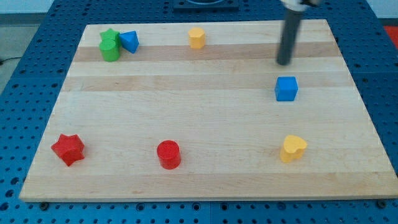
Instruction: Move the blue cube to the center
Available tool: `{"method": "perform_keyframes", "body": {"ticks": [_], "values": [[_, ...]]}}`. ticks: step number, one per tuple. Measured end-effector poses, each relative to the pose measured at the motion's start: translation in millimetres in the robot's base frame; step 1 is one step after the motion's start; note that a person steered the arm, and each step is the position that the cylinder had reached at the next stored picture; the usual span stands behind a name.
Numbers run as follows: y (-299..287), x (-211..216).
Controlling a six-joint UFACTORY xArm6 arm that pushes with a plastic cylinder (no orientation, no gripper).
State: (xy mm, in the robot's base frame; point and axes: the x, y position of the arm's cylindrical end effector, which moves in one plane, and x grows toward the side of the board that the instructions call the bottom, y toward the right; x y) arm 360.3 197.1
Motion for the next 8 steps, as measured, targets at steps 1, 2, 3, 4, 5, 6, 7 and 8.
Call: {"method": "perform_keyframes", "body": {"ticks": [1, 2, 3, 4, 5, 6, 7, 8], "values": [[76, 54], [79, 71], [20, 66], [-53, 66], [-86, 54], [-128, 37], [-175, 41], [-110, 61]]}}
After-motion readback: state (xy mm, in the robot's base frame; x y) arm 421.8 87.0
